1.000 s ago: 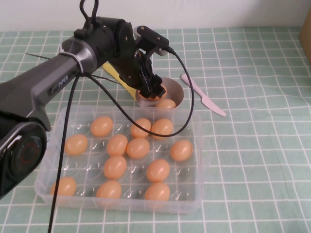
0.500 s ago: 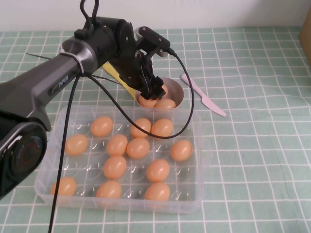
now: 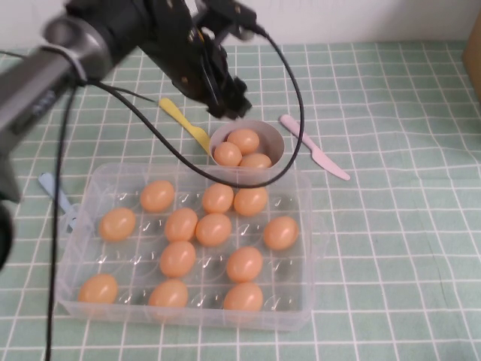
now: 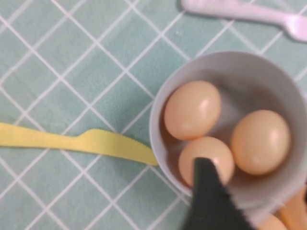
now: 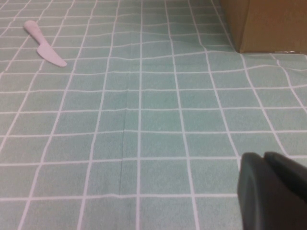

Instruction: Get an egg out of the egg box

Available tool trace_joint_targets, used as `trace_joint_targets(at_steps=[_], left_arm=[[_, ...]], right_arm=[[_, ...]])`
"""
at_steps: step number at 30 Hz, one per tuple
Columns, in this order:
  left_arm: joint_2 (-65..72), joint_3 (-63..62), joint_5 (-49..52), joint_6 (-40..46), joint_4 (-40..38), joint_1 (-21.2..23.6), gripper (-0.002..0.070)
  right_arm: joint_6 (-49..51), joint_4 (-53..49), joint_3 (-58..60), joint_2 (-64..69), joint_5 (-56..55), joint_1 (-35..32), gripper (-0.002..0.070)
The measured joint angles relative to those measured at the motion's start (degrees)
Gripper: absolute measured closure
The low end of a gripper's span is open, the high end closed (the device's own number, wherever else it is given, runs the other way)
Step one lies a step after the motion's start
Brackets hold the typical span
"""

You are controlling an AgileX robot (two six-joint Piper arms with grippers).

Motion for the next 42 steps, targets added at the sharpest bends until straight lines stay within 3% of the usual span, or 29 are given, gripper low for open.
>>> trace_joint_targets(at_steps=[4,8,15,26,35,42], left_arm=[[-8.1,4.9,0.8,-0.1,-0.4,0.0,0.0557],[-17.9,18.5,-6.0,-0.1,-0.7,0.0,0.0654],[-37.7,45.9,-20.1,-3.6,-0.8,0.0,0.0675],[-65.4,75.4,-32.7,-9.8,-3.5,0.0,0.0676],[-71.9,82.4,-36.5,-12.2,-4.0,0.0,0.0676],[-74.8,91.7,-55.9,-12.2,-3.2,0.0,0.0677]], right_arm=[[0.0,0.0,0.0,0.0,0.0,0.0,0.0694],[0.0,0.0,0.0,0.0,0.0,0.0,0.0694],[0.0,0.0,0.0,0.0,0.0,0.0,0.0694],[0.0,0.0,0.0,0.0,0.0,0.0,0.0694],[0.0,0.0,0.0,0.0,0.0,0.0,0.0694],[0.0,0.0,0.0,0.0,0.0,0.0,0.0694]])
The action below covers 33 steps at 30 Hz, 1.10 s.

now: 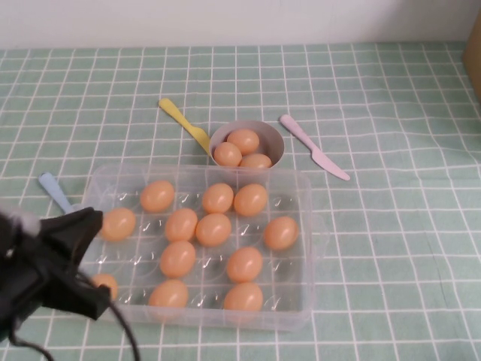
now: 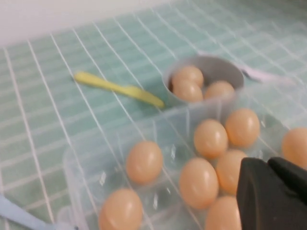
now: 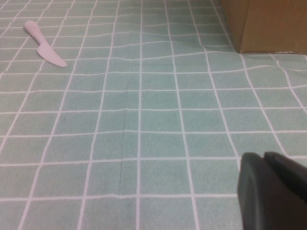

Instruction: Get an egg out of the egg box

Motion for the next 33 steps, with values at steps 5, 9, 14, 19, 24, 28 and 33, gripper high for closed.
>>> trace_joint_targets(at_steps=[5,9,14,19,24,28,33], left_arm=[[-9.7,11.5,-14.5,0.0,0.0,1.0,0.0677],[-21.0,18.1,-17.1,0.0,0.0,6.2,0.0677],[-32.7,23.8,-16.7,-0.2,0.0,13.8,0.0677],[-39.9,24.6,-11.6,-0.3,0.0,19.5,0.0677],[-44.3,24.6,-2.6,-0.3,2.0,21.6,0.0677],[-44.6,24.6,5.1,-0.4,3.7,21.6,0.0677],[-44.6,24.6,13.4,-0.4,4.1,21.6,0.0677]], right_arm=[[0.0,0.0,0.0,0.0,0.0,0.0,0.0694],[0.0,0.0,0.0,0.0,0.0,0.0,0.0694],[0.0,0.0,0.0,0.0,0.0,0.0,0.0694],[0.0,0.0,0.0,0.0,0.0,0.0,0.0694],[0.0,0.0,0.0,0.0,0.0,0.0,0.0694],[0.0,0.0,0.0,-0.1,0.0,0.0,0.0694],[0.0,0.0,0.0,-0.1,0.0,0.0,0.0694]])
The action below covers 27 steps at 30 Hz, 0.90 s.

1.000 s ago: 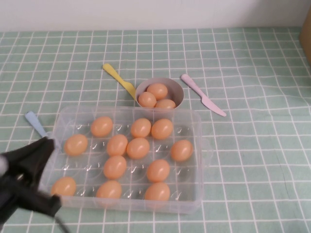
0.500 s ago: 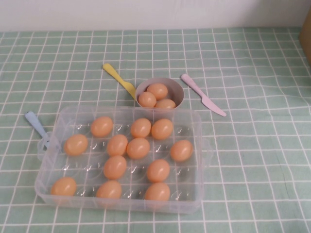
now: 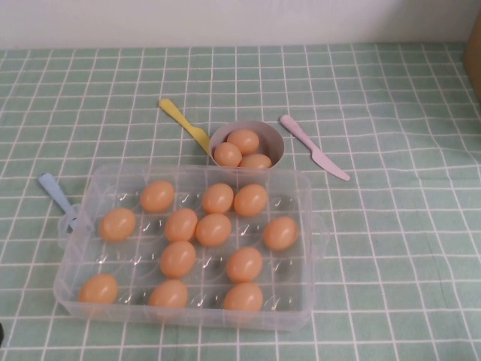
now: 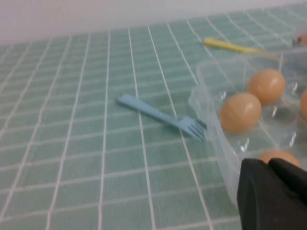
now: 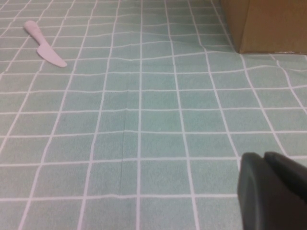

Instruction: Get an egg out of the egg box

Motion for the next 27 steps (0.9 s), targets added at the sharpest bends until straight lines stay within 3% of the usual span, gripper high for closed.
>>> trace_joint_targets(at_steps=[5,27], left_arm=[[0.0,0.0,6.0,0.0,0.0,0.0,0.0677],[0.0,0.0,6.4,0.0,0.0,0.0,0.0678]], right_arm=[[0.0,0.0,0.0,0.0,0.0,0.0,0.0694],[0.0,0.0,0.0,0.0,0.0,0.0,0.0694]])
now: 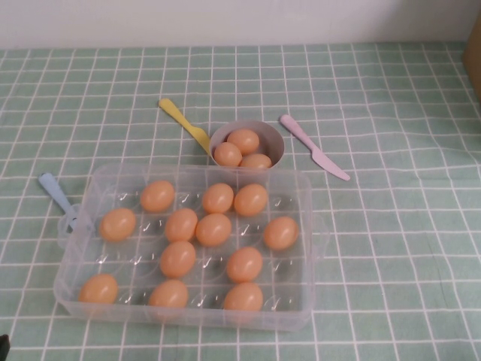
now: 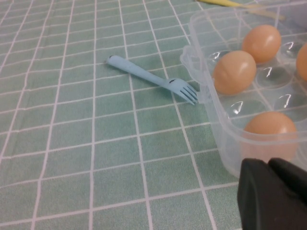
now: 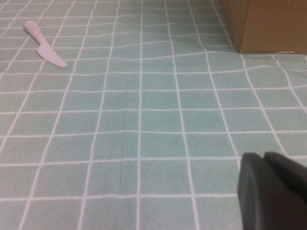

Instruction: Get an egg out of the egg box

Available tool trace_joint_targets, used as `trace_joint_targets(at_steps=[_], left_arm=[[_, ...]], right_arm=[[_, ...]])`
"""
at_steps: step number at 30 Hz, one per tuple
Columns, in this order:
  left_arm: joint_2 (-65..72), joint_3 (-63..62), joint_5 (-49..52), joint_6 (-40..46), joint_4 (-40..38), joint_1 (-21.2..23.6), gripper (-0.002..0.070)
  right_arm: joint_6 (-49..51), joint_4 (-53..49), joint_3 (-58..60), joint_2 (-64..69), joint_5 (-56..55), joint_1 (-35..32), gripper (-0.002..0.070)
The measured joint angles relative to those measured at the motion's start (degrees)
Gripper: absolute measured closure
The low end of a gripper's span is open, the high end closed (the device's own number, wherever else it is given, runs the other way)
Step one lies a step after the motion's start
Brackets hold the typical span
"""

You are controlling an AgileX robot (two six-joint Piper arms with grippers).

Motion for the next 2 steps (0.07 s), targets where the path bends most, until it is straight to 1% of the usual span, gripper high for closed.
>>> trace_joint_targets(at_steps=[2], left_arm=[[0.0,0.0,0.0,0.0,0.0,0.0,0.0678]], right_arm=[[0.0,0.0,0.0,0.0,0.0,0.0,0.0694]])
